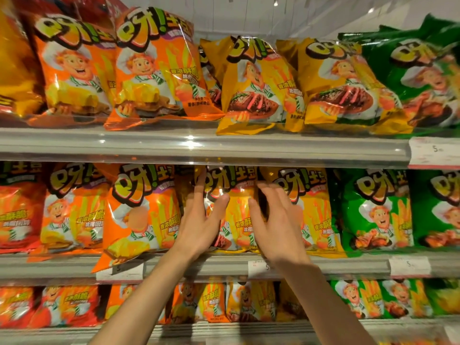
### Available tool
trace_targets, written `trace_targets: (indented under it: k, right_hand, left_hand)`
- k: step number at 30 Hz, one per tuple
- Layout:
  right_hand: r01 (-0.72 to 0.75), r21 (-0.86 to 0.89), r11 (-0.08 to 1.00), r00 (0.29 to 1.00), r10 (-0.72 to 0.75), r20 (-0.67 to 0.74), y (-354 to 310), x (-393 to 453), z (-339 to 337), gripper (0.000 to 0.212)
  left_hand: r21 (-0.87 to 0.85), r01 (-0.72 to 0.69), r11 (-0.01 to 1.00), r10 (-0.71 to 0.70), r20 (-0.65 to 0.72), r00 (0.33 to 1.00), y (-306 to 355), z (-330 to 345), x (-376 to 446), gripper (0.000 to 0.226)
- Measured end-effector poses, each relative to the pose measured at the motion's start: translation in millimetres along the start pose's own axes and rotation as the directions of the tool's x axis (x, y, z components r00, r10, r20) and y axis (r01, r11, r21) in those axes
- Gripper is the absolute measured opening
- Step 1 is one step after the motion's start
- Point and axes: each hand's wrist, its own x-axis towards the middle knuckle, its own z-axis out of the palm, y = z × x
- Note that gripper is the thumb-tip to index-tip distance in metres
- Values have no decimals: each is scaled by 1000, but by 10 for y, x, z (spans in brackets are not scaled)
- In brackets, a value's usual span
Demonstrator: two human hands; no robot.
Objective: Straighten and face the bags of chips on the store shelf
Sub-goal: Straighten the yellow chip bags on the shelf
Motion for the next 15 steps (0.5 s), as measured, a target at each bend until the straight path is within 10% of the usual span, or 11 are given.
trace_targets:
  k: [6, 15]
  right_hand:
    - [-132, -465, 875, 988, 81, -129, 427, -34, -3, 60]
    - [-132, -431, 893, 987, 79, -138, 697, 67, -150, 56]
  left_hand:
    - [17, 19, 1000, -18, -26, 999, 64, 49, 0, 79]
    - [52, 59, 997, -56, -65, 996, 143, 65, 68, 79]
